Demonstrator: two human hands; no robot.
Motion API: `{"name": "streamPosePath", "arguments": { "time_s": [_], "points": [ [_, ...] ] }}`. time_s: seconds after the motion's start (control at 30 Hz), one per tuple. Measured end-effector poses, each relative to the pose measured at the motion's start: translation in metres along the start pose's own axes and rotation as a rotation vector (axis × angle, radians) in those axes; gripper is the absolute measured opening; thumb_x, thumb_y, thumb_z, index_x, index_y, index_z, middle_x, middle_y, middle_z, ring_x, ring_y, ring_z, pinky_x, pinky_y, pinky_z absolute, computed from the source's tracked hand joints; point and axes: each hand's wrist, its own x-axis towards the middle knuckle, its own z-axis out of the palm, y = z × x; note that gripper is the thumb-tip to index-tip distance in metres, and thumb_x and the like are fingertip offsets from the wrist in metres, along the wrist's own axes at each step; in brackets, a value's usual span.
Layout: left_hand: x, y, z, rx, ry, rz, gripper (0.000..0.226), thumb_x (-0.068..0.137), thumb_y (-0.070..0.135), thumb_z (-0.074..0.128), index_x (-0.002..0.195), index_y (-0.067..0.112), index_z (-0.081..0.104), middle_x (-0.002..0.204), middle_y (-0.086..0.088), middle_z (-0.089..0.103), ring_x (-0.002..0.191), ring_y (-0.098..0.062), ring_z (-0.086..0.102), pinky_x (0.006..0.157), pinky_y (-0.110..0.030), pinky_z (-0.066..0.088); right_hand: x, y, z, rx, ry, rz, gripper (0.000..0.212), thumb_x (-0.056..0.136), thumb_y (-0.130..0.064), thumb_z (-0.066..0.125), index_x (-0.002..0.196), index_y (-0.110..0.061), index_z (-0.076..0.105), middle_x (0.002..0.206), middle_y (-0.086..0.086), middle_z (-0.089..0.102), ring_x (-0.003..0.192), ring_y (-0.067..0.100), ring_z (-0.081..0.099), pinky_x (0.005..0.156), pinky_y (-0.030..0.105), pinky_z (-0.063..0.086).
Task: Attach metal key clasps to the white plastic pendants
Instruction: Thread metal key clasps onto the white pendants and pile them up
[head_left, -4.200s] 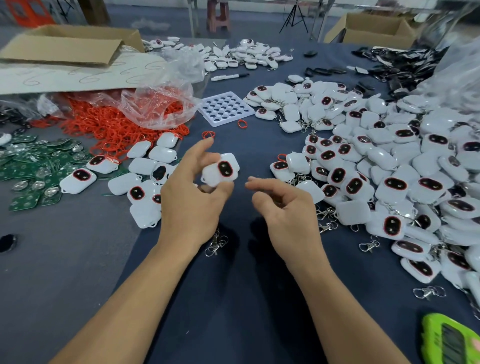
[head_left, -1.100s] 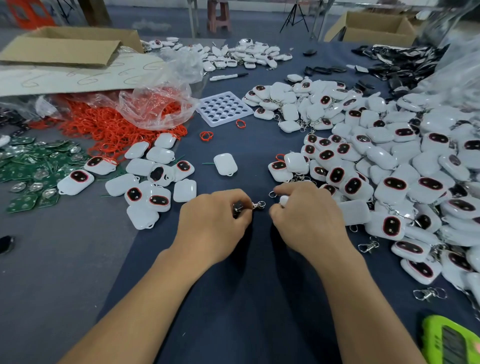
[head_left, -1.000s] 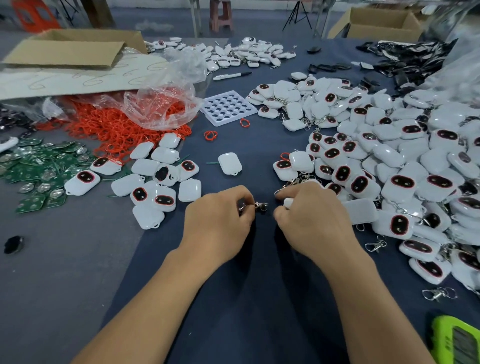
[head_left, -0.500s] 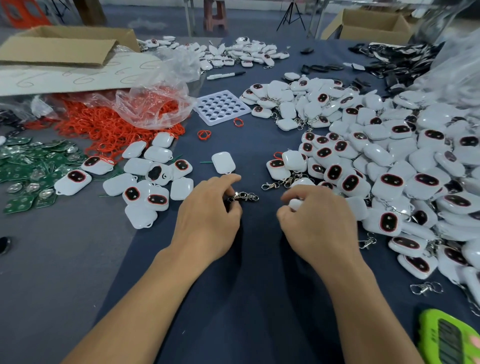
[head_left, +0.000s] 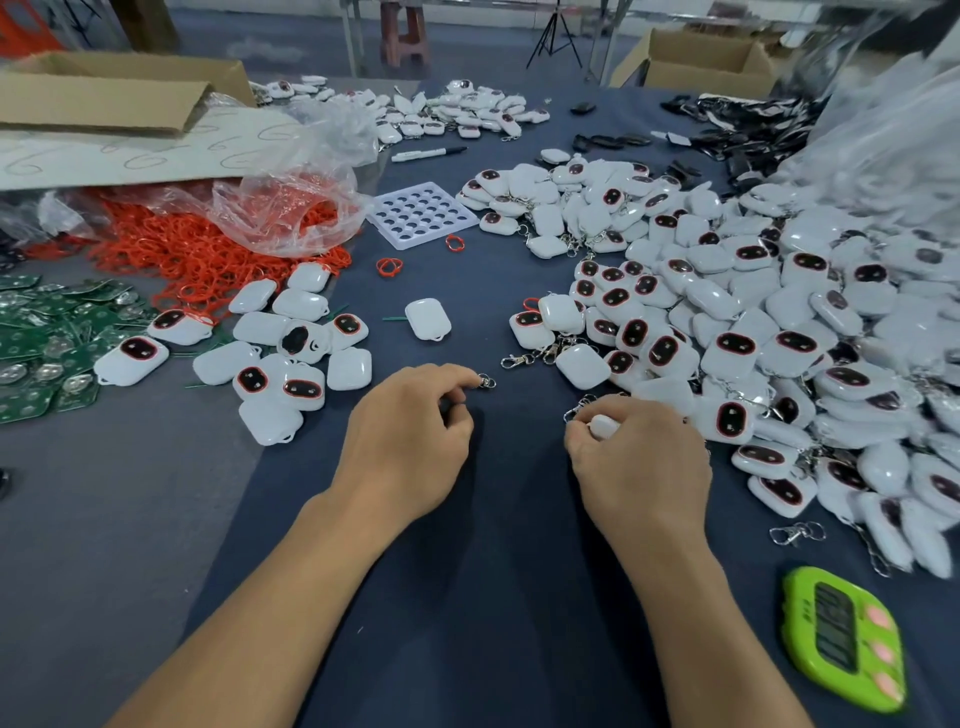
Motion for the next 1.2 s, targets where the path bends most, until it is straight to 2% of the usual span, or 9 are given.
{"name": "streamPosePath", "arguments": {
  "time_s": [0.13, 0.33, 0.43, 0.53, 0.63, 0.7, 0.83, 1.0, 1.2],
  "points": [
    [0.001, 0.000, 0.001, 0.016, -0.014, 0.022, 0.037, 0.090, 0.015, 0.058, 0.114, 0.038, 0.073, 0.090, 0.020, 0.065, 0.087, -0.005, 0.056, 0.082, -0.030, 0.053, 0.012, -0.007, 0.003, -0.146, 0.020, 0.010, 0.017, 0.091, -0.044, 0.068, 0.087, -0.028, 0.073, 0.063, -0.013, 0.054, 0.056, 0.007, 0.040, 0.052, 0.025, 0.024],
    [0.001, 0.001, 0.002, -0.044, -0.012, 0.046, 0.031, 0.090, 0.013, 0.061, 0.107, 0.034, 0.076, 0.101, 0.020, 0.073, 0.087, -0.004, 0.063, 0.086, -0.031, 0.055, 0.019, -0.013, 0.011, -0.216, 0.051, -0.022, 0.021, 0.090, -0.037, 0.064, 0.079, -0.020, 0.069, 0.060, -0.004, 0.053, 0.052, 0.012, 0.041, 0.050, 0.026, 0.024],
    [0.000, 0.002, 0.003, -0.090, -0.010, 0.052, 0.029, 0.089, 0.015, 0.063, 0.107, 0.034, 0.076, 0.100, 0.021, 0.073, 0.085, -0.002, 0.064, 0.084, -0.026, 0.054, 0.020, -0.013, 0.017, -0.070, 0.090, -0.027, 0.029, 0.084, -0.039, 0.064, 0.071, -0.014, 0.070, 0.053, -0.001, 0.058, 0.052, 0.015, 0.050, 0.051, 0.024, 0.034],
    [0.000, 0.002, 0.001, -0.133, -0.064, 0.079, 0.037, 0.085, 0.017, 0.070, 0.118, 0.035, 0.072, 0.101, 0.019, 0.072, 0.088, -0.002, 0.063, 0.085, -0.021, 0.052, 0.015, -0.020, 0.026, 0.143, -0.047, -0.103, 0.021, 0.080, -0.041, 0.064, 0.081, -0.024, 0.076, 0.063, -0.004, 0.068, 0.063, 0.013, 0.063, 0.058, 0.024, 0.047],
    [0.001, 0.002, -0.001, -0.129, -0.129, 0.139, 0.038, 0.083, 0.013, 0.071, 0.114, 0.036, 0.071, 0.103, 0.016, 0.072, 0.093, -0.006, 0.064, 0.086, -0.029, 0.052, 0.006, -0.030, 0.035, 0.389, -0.252, -0.200, 0.015, 0.079, -0.032, 0.066, 0.073, -0.022, 0.075, 0.055, -0.004, 0.064, 0.052, 0.003, 0.055, 0.051, 0.022, 0.044],
    [0.001, 0.003, -0.002, -0.139, -0.132, 0.131, 0.030, 0.085, 0.017, 0.069, 0.107, 0.038, 0.071, 0.094, 0.017, 0.073, 0.087, -0.009, 0.066, 0.079, -0.036, 0.054, 0.006, -0.031, 0.036, 0.536, -0.256, -0.196, 0.018, 0.076, -0.028, 0.065, 0.067, -0.015, 0.073, 0.055, 0.004, 0.062, 0.051, 0.005, 0.050, 0.049, 0.023, 0.041],
    [0.002, 0.005, -0.003, -0.330, -0.149, 0.047, 0.015, 0.087, 0.032, 0.072, 0.098, 0.042, 0.075, 0.084, 0.019, 0.075, 0.079, -0.013, 0.071, 0.073, -0.041, 0.058, 0.012, -0.027, 0.027, 0.829, -0.240, -0.102, 0.013, 0.074, -0.024, 0.070, 0.066, -0.022, 0.079, 0.060, 0.002, 0.071, 0.059, 0.009, 0.065, 0.057, 0.020, 0.051],
    [0.009, -0.001, -0.007, -0.541, -0.120, -0.110, 0.014, 0.081, 0.020, 0.084, 0.086, 0.033, 0.081, 0.078, 0.012, 0.078, 0.072, -0.008, 0.073, 0.071, -0.029, 0.060, 0.013, -0.023, 0.028, 0.829, -0.228, -0.057, 0.011, 0.077, -0.027, 0.072, 0.071, -0.027, 0.081, 0.063, 0.001, 0.072, 0.067, 0.009, 0.066, 0.064, 0.024, 0.053],
    [0.009, 0.003, -0.011, -0.647, -0.085, -0.203, 0.026, 0.087, 0.011, 0.075, 0.085, 0.035, 0.081, 0.080, 0.006, 0.079, 0.074, -0.012, 0.075, 0.068, -0.018, 0.055, 0.010, -0.025, 0.027, 0.840, -0.230, -0.085, 0.011, 0.078, -0.030, 0.072, 0.071, -0.028, 0.079, 0.063, 0.000, 0.072, 0.064, 0.005, 0.064, 0.062, 0.021, 0.049]
  ]
}}
